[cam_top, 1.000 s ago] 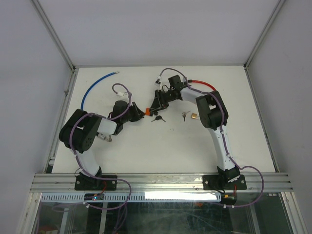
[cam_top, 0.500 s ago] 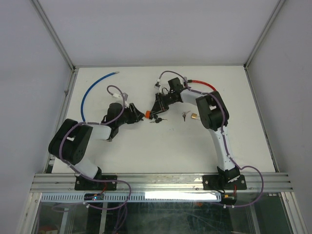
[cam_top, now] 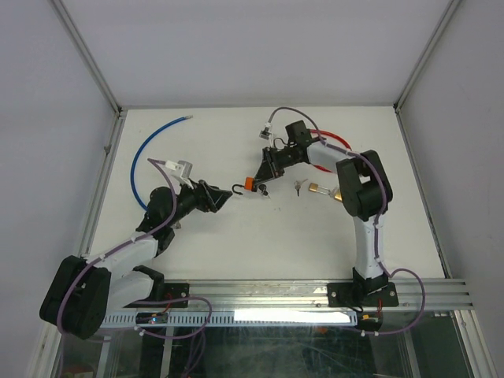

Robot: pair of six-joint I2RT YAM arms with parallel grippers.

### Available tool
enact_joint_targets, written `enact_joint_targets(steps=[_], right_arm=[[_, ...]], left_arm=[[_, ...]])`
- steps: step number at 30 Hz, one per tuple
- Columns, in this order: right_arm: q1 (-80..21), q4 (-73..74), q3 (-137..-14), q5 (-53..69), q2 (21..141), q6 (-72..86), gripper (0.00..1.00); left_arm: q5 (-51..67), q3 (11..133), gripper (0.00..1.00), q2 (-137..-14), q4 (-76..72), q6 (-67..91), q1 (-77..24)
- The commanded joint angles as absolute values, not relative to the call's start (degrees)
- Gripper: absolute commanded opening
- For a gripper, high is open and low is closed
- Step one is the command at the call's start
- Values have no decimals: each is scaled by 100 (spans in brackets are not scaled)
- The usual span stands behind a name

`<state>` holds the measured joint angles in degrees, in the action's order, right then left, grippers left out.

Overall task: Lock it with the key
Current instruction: Pick up the lock from the center of the board.

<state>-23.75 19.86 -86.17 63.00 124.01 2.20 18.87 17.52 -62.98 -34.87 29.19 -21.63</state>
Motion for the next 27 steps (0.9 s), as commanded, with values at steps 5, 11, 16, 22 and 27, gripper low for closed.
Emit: enact_joint_targets(steps=[5, 11, 16, 22, 27], right_arm=[[-2383, 2843, -7899, 6600, 10534, -1334, 0], [-2362, 2946, -7339, 6696, 9651, -1837, 0], [-2289, 2948, -7095, 6857, 9071, -2164, 0], [-2259, 2870, -6835, 7008, 8468, -2568, 0], [-2267, 2857, -6676, 7025, 8228, -2853, 0]], left_arm=[[2985, 1105, 72, -5807, -5339, 2979, -2129], [3340, 1019, 71, -5682, -5587, 3230, -2130], [3493, 717, 71, -5633, -6242, 3825, -2127], [3605, 614, 71, -5934, -7126, 4618, -2127], [3700, 849, 68, -6430, -7354, 5251, -2136]])
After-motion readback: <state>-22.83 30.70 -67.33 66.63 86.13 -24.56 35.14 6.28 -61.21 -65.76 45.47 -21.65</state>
